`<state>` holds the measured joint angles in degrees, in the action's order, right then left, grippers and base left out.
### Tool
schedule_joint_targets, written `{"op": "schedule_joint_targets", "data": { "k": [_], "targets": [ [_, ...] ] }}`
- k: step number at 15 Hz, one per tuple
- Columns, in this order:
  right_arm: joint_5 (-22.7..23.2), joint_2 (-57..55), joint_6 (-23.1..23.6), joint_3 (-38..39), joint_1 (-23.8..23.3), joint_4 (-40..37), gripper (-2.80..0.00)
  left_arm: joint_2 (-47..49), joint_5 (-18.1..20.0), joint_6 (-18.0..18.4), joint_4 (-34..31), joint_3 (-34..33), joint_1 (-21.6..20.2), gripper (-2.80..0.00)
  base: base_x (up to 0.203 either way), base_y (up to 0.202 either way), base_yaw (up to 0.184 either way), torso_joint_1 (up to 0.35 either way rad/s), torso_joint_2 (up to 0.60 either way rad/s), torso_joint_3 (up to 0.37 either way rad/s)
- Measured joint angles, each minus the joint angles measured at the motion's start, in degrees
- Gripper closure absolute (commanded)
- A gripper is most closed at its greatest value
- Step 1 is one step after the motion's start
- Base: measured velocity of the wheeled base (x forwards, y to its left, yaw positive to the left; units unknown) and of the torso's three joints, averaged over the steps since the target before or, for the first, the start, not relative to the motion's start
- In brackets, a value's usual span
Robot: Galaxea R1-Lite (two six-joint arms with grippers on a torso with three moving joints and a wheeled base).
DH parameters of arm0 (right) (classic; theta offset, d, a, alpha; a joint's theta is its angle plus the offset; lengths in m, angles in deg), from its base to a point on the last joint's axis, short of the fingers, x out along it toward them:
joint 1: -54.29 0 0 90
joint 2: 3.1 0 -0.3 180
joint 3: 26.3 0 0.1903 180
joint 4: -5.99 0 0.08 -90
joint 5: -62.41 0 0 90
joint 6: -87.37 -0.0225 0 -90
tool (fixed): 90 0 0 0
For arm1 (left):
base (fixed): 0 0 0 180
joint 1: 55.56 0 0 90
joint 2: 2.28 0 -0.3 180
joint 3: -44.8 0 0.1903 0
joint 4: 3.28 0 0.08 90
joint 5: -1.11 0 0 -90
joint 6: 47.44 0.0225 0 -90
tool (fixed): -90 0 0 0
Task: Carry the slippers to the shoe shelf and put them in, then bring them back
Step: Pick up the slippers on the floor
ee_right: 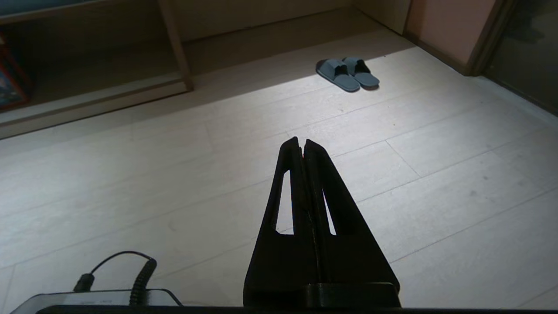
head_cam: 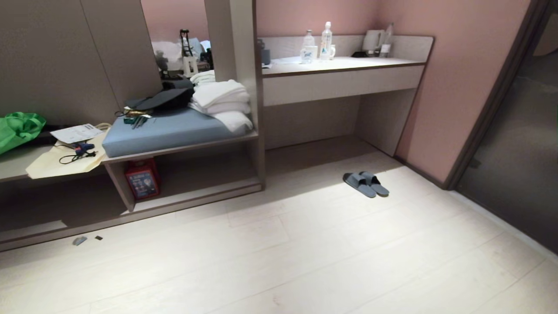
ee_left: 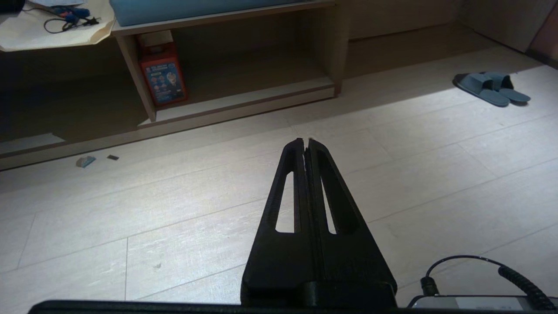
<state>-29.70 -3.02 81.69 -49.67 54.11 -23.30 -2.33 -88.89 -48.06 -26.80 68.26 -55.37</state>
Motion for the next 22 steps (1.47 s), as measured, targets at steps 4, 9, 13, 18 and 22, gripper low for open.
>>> {"op": "schedule_joint_targets", "data": {
  "k": [4, 9, 13, 18, 22],
  "targets": [
    [0.00, 0.00, 0.02, 0.00, 0.00, -0.01, 0.00, 0.00, 0.00, 0.00, 0.00, 0.00, 0.00, 0.00, 0.190, 0.000, -0.001, 0.003, 0.00, 0.001],
    [0.02, 0.00, -0.01, 0.00, 0.05, 0.00, 0.00, 0.00, 0.00, 0.01, 0.02, -0.02, -0.02, 0.00, 0.194, 0.000, 0.001, 0.002, 0.00, 0.003],
    [0.00, 0.00, 0.00, 0.00, -0.05, 0.00, 0.00, 0.00, -0.02, -0.01, -0.05, 0.00, 0.03, 0.00, 0.201, 0.000, -0.001, 0.002, 0.00, -0.002],
    [-0.09, 0.00, -0.02, 0.00, 0.00, 0.02, 0.00, 0.00, 0.00, -0.06, -0.03, -0.02, 0.00, 0.00, 0.197, 0.000, -0.002, 0.005, 0.00, 0.005],
    [-0.22, 0.00, -0.02, 0.00, 0.00, 0.02, 0.00, 0.00, -0.02, -0.04, 0.09, -0.02, 0.00, 0.00, 0.196, 0.000, -0.001, 0.002, 0.00, 0.002]
  ]
}}
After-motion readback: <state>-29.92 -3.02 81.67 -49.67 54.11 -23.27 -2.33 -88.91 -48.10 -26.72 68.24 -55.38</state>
